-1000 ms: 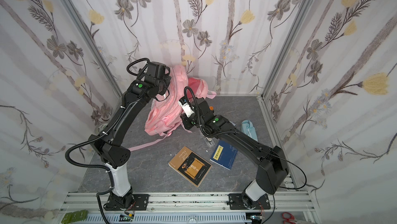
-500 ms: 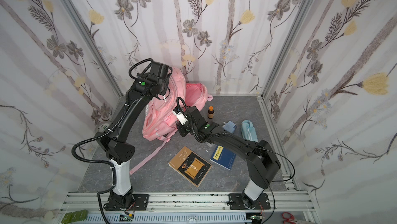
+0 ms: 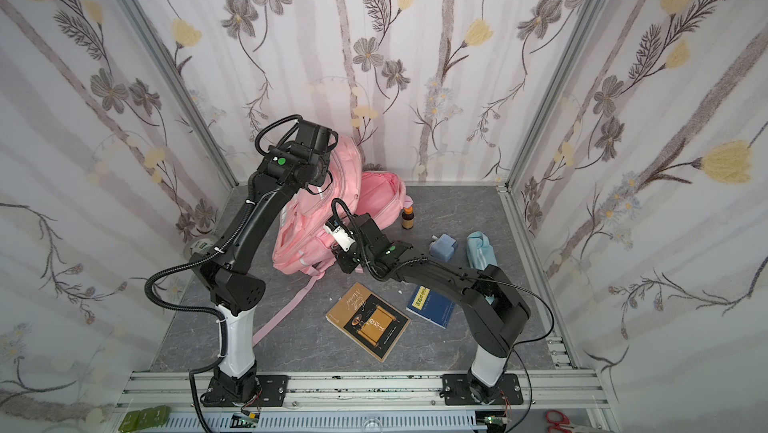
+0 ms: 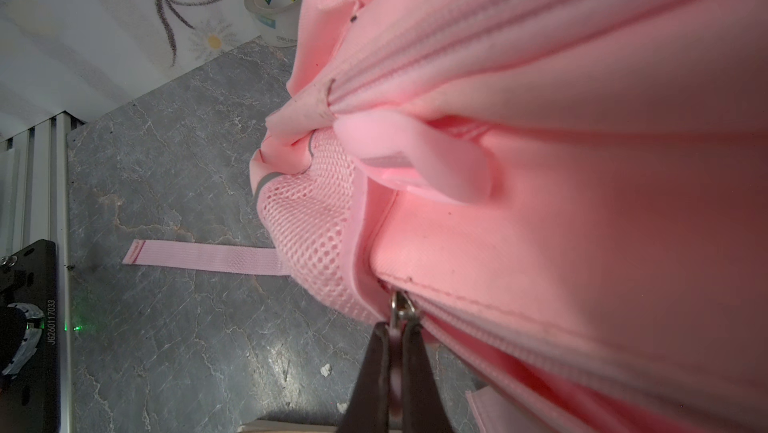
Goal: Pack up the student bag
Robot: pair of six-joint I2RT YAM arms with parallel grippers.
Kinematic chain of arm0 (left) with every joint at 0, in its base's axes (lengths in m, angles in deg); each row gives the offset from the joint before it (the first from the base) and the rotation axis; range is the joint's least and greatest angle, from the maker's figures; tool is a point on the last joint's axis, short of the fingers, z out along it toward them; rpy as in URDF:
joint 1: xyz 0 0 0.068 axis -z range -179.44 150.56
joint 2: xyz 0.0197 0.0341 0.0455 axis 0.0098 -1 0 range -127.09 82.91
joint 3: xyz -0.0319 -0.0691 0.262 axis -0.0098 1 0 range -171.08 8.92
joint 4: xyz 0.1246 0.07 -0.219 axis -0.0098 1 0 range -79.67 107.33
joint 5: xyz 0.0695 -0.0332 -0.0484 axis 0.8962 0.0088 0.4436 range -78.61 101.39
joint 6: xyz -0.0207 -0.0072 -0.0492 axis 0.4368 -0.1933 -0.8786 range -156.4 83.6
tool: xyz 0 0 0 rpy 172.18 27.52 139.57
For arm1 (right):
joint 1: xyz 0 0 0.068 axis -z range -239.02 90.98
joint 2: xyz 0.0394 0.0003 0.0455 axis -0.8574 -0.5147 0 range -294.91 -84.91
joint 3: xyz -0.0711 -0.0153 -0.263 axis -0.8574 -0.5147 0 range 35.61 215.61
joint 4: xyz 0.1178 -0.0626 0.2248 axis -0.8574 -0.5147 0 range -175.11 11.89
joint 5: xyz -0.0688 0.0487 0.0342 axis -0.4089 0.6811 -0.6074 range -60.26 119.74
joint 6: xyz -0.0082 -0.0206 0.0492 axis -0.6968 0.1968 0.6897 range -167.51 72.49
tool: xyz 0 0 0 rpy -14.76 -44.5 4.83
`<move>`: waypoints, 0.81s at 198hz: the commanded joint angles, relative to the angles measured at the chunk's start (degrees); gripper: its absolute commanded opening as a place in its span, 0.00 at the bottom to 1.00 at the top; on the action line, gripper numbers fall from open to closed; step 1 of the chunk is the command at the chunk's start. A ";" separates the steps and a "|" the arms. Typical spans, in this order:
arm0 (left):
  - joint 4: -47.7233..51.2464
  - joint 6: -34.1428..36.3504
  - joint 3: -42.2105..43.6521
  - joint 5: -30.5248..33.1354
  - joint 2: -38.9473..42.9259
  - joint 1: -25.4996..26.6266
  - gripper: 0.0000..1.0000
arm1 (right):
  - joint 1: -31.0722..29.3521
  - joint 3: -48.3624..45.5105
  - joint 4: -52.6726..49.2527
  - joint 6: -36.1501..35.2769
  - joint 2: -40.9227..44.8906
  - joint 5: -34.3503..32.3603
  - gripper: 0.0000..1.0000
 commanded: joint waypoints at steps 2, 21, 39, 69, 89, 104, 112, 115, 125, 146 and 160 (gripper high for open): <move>-4.86 5.53 0.09 2.66 1.12 0.07 0.00 | 0.12 2.33 2.18 -0.31 -1.03 3.45 0.00; -8.48 11.73 3.94 1.47 2.47 -0.05 0.00 | 0.65 5.07 0.97 1.40 -2.64 5.77 0.00; -11.03 16.78 6.75 -2.97 2.93 -0.93 0.00 | 1.31 8.12 -1.19 3.13 -3.83 8.64 0.09; -9.01 26.72 8.34 -5.20 3.95 -2.54 0.00 | 4.03 11.25 -4.70 4.87 -3.34 12.93 0.23; -11.75 32.84 12.89 -7.33 6.55 -3.89 0.00 | 5.25 12.45 -7.53 6.21 -2.42 15.28 0.26; -13.90 36.69 15.92 -9.30 8.18 -4.95 0.00 | 5.93 12.49 -9.10 6.75 -1.52 16.05 0.27; -14.00 38.87 16.56 -9.30 8.82 -5.32 0.00 | 6.14 12.46 -10.11 6.78 -0.82 16.57 0.27; -13.96 39.66 16.67 -9.15 8.90 -5.53 0.00 | 6.23 12.49 -10.49 6.80 -0.56 16.67 0.27; -14.29 41.88 17.51 -9.61 9.51 -6.00 0.00 | 6.54 12.49 -11.71 6.76 0.19 16.73 0.27; -14.48 44.32 18.13 -15.00 9.73 -8.32 0.00 | 7.04 12.22 -13.48 6.76 1.96 15.93 0.27; -12.00 46.88 16.46 -17.56 9.09 -9.60 0.00 | 7.50 11.94 -14.20 6.77 3.21 15.00 0.27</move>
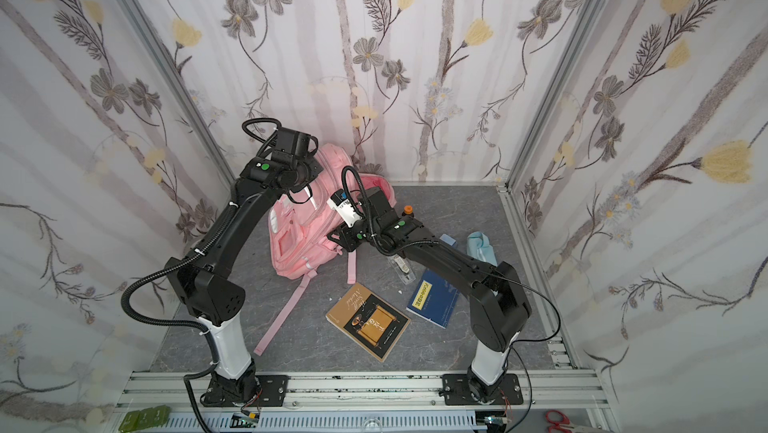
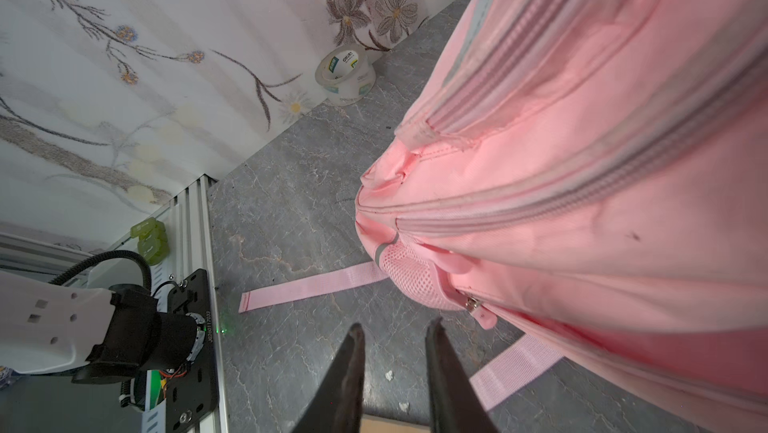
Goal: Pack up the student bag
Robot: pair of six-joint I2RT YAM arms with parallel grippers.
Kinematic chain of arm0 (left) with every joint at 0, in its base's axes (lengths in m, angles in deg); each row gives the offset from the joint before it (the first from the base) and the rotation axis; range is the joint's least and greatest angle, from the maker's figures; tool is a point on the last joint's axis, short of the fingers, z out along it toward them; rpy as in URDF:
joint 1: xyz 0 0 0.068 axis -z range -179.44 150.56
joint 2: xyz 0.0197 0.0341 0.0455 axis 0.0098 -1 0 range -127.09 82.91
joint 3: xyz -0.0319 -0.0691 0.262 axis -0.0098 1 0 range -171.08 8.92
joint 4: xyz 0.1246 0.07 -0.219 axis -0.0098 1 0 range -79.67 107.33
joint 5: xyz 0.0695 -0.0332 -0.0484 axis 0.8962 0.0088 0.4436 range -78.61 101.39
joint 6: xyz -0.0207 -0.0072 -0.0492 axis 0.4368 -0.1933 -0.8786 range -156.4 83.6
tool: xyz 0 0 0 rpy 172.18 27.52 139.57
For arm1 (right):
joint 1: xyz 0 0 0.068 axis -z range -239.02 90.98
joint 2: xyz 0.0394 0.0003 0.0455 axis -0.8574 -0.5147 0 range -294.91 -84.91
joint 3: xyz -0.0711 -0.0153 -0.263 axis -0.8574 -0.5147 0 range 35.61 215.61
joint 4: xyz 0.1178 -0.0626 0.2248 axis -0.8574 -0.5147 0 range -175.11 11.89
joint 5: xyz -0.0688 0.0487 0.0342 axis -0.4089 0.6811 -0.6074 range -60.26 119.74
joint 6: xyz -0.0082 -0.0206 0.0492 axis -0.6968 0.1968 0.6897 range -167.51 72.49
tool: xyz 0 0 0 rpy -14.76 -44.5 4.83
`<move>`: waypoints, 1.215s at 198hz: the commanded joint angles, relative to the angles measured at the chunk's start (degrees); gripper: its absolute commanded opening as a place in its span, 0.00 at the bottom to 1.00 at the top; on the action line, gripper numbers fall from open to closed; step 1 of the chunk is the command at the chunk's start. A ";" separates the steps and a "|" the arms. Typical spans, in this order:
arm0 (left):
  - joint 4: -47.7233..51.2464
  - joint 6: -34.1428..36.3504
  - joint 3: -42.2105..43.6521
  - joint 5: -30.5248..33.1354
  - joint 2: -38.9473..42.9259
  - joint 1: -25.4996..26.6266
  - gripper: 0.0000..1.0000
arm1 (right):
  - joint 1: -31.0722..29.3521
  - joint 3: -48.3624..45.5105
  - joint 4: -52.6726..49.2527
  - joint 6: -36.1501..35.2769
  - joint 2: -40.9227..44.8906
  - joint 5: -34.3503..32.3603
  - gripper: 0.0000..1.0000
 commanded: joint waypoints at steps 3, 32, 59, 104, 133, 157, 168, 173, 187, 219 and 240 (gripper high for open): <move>-2.89 7.76 -2.19 -4.36 0.00 -1.92 0.00 | 0.70 -0.09 -2.23 0.11 2.27 -0.23 0.27; 8.24 18.85 -11.85 -6.85 -5.58 -2.82 0.00 | 1.62 -0.71 -3.78 0.43 4.77 -1.50 0.27; 19.51 29.20 -23.92 -7.14 -12.85 -2.77 0.00 | 2.39 -2.72 -3.74 1.97 7.18 -2.75 0.27; 24.16 38.75 -26.91 -1.19 -16.13 -2.90 0.00 | 3.26 -7.10 -4.23 3.25 10.49 -4.15 0.27; 24.07 43.29 -27.49 -0.49 -17.87 -2.86 0.00 | 3.60 -8.65 -5.81 3.61 12.19 -4.96 0.26; 24.56 45.56 -27.52 -0.68 -19.30 -2.86 0.00 | 3.77 -10.00 -7.23 4.04 14.25 -5.76 0.26; 24.47 46.38 -27.59 -1.79 -19.76 -2.87 0.00 | 3.86 -11.25 -7.35 4.48 15.49 -6.00 0.26; 24.37 46.84 -27.59 -2.70 -19.97 -2.82 0.00 | 3.89 -11.90 -7.36 4.64 15.73 -6.09 0.26; 24.53 48.92 -27.45 -5.05 -20.43 -2.56 0.00 | 3.98 -14.06 -7.27 5.10 18.31 -6.29 0.26; 25.77 53.14 -24.81 -4.37 -19.86 -1.48 0.00 | 4.18 -18.00 -8.24 5.41 21.24 -6.48 0.26; 26.65 54.84 -22.47 -2.22 -18.94 -0.53 0.00 | 4.49 -19.93 -8.51 4.96 23.34 -6.54 0.26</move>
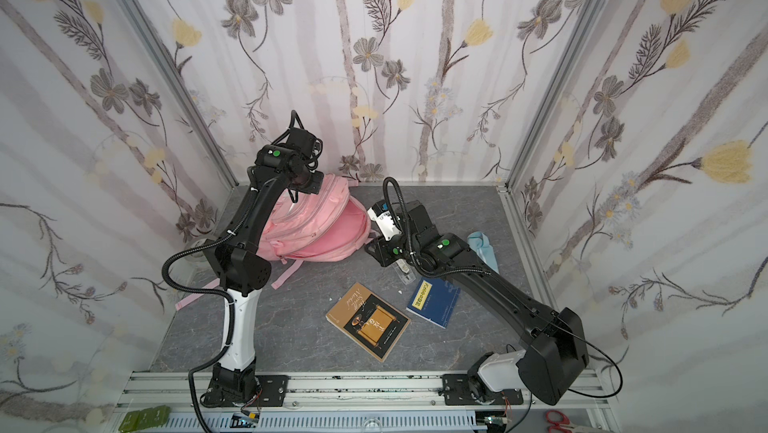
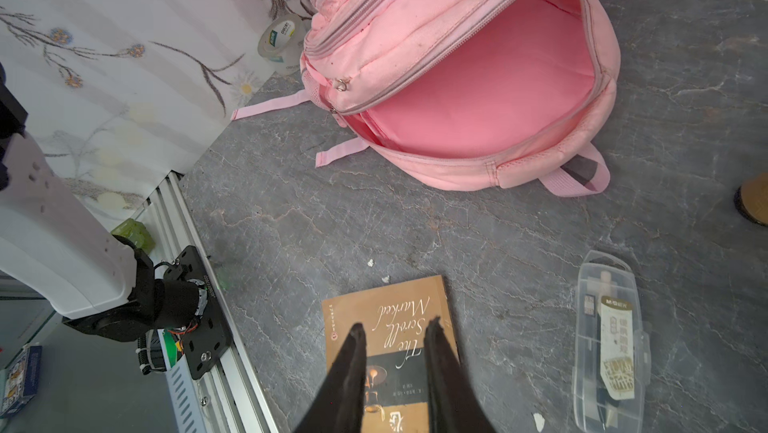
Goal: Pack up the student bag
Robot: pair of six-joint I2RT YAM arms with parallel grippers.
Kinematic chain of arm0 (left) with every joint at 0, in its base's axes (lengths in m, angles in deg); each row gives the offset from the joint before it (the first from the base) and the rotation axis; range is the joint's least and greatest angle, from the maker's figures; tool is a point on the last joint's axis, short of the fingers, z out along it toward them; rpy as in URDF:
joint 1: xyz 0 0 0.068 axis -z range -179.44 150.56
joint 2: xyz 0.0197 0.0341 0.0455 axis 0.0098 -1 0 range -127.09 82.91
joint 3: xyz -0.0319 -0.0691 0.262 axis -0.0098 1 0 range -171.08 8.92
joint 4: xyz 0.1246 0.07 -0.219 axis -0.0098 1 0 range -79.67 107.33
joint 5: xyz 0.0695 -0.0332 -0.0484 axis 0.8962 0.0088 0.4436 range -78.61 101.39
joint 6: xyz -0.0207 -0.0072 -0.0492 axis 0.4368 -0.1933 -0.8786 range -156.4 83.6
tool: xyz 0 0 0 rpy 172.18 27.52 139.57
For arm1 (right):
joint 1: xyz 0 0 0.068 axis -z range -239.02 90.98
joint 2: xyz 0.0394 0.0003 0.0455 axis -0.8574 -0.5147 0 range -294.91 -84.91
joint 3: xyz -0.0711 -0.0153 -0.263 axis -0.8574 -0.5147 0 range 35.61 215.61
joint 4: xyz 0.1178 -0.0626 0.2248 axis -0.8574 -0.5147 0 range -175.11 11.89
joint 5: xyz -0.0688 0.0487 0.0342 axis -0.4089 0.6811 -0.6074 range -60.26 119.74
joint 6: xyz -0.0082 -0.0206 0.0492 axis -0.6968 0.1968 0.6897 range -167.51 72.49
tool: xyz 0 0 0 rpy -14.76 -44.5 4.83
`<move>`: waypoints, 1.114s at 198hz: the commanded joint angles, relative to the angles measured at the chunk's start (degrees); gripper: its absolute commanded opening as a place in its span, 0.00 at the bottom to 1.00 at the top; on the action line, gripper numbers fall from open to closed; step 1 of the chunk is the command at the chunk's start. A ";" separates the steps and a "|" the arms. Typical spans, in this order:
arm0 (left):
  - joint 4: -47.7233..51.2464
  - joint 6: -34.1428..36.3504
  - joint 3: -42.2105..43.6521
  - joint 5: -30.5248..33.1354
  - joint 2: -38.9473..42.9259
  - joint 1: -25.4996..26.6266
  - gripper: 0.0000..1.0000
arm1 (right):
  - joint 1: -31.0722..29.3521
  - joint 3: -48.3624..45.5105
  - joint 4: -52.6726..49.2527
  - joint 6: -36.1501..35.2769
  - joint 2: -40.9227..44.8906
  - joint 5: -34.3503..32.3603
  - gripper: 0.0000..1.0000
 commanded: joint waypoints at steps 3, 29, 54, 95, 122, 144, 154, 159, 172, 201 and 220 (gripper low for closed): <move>1.55 4.62 2.24 2.27 1.44 0.89 0.00 | 0.18 -1.91 0.26 -0.07 2.18 -0.46 0.26; 0.20 4.86 8.38 2.00 4.18 2.47 0.00 | 0.82 -3.69 0.31 -0.78 3.42 0.55 0.25; -5.19 3.29 18.19 1.70 9.29 3.58 0.00 | 1.12 -4.29 0.14 -1.31 3.34 3.06 0.25; -12.51 2.75 30.50 -0.28 16.67 3.76 0.00 | 1.33 -6.10 0.74 -1.95 3.33 4.55 0.25; -13.71 2.07 33.55 -0.95 18.79 4.25 0.00 | 1.37 -7.73 1.36 -1.29 4.22 5.03 0.25; -15.36 -0.20 34.19 -2.36 20.30 5.74 0.39 | 1.37 -9.61 1.71 2.07 6.31 4.26 0.25; -15.47 -1.72 33.79 -1.54 21.24 6.50 0.55 | 1.38 -10.56 1.53 4.67 7.80 3.18 0.26; -15.55 -2.53 33.78 -0.79 21.86 6.81 0.60 | 1.33 -11.20 1.45 5.99 8.57 2.78 0.27; -15.47 -5.83 33.98 1.51 23.92 7.41 0.65 | 1.20 -12.79 1.07 9.92 11.06 1.54 0.28; -15.81 -13.45 37.13 3.21 31.50 8.27 0.68 | -1.12 -15.90 -0.60 17.34 17.63 -4.26 0.32; -18.65 -16.58 44.23 0.75 38.67 10.39 0.68 | -2.97 -18.24 -1.87 24.19 22.13 -8.84 0.34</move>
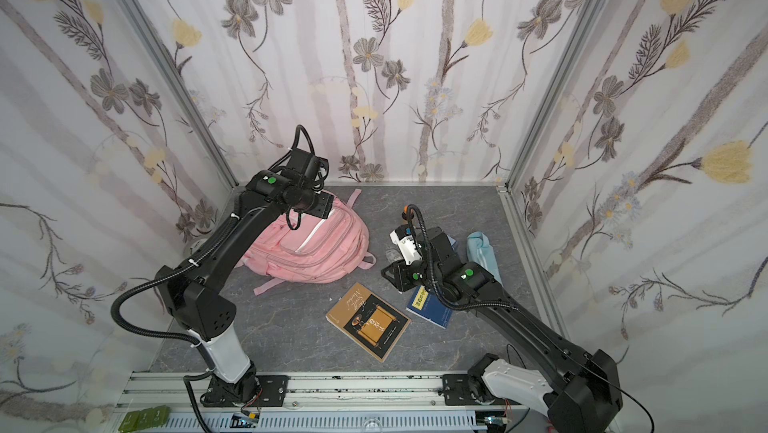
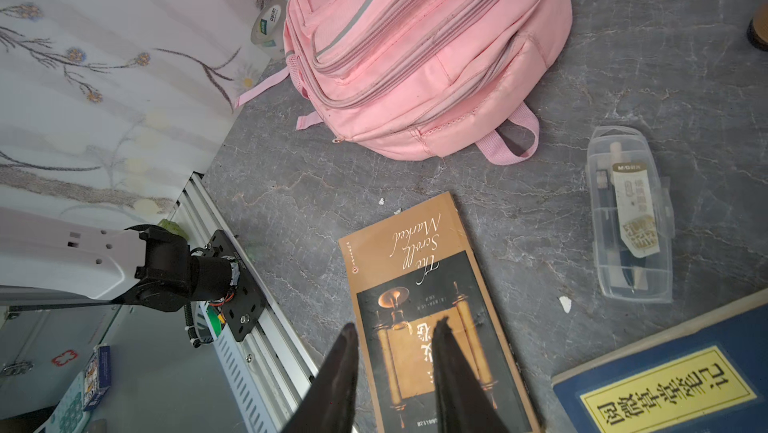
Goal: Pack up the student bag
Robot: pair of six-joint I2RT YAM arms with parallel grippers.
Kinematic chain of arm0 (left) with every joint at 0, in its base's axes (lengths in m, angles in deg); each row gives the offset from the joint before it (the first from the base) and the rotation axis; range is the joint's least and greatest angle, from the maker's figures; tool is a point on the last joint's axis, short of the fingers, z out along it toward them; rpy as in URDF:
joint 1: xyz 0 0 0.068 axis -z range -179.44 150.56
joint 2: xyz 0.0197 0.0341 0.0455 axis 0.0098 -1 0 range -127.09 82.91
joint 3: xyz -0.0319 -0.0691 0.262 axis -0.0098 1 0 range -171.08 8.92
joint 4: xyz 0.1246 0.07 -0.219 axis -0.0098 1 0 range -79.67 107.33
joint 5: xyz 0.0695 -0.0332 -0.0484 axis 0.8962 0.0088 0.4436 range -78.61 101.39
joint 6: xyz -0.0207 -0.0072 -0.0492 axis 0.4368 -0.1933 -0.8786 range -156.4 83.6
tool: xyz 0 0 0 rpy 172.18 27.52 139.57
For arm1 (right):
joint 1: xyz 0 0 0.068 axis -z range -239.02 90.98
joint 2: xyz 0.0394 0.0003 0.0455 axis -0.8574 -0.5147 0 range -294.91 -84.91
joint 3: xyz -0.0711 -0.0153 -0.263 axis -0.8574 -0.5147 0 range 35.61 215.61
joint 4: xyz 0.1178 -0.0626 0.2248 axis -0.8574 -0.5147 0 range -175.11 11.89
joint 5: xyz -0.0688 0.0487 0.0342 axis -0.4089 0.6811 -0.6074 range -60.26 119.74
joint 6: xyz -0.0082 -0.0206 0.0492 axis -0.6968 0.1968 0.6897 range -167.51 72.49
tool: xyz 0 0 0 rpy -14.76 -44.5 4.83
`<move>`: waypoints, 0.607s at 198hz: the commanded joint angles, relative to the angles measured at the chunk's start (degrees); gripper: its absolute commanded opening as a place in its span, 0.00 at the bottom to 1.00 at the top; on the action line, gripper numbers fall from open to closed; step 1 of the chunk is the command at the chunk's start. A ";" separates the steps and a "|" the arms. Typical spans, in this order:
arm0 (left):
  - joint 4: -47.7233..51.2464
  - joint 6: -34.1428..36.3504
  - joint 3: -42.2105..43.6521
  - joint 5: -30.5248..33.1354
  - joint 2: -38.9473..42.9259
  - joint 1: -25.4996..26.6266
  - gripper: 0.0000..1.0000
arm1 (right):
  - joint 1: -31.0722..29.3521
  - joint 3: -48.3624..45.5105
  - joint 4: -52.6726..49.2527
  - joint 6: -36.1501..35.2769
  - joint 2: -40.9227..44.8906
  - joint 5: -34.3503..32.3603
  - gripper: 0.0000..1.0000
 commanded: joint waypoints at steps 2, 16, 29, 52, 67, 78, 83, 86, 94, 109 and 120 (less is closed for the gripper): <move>-3.39 -7.34 7.01 -1.91 7.40 2.23 0.68 | -1.87 -2.31 -1.38 11.40 4.46 -7.57 0.34; -5.55 -12.14 14.70 -4.96 13.72 4.23 0.68 | -3.34 -3.82 -2.44 18.53 8.01 -9.61 0.34; -8.84 -16.48 22.93 -8.54 20.02 6.70 0.68 | -5.57 -6.46 -1.21 24.68 11.80 -11.71 0.36; -15.90 -24.12 39.83 -11.14 31.62 11.45 0.68 | -7.85 -13.00 0.08 33.25 16.98 -13.48 0.36; -17.55 -26.44 46.74 -12.56 37.02 13.34 0.68 | -11.66 -14.72 -0.32 36.72 18.43 -15.89 0.36; -16.75 -26.90 49.88 -11.85 39.83 14.26 0.68 | -13.39 -14.20 -1.62 38.04 18.47 -17.70 0.36; -16.08 -27.28 50.88 -11.33 40.83 14.56 0.68 | -14.04 -13.90 -2.29 38.46 18.31 -18.52 0.36; -15.51 -27.60 51.35 -11.05 41.27 14.56 0.68 | -14.73 -13.42 -2.95 38.95 18.02 -19.18 0.36; -14.01 -28.48 52.53 -10.45 42.38 14.67 0.68 | -15.65 -12.80 -4.11 39.67 17.33 -19.99 0.37; -11.66 -28.94 54.26 -10.15 43.60 14.71 0.67 | -17.26 -12.33 -4.09 39.98 15.33 -19.74 0.37; -10.72 -28.80 55.32 -10.14 44.13 14.73 0.67 | -18.61 -12.95 -2.79 40.34 13.86 -19.99 0.37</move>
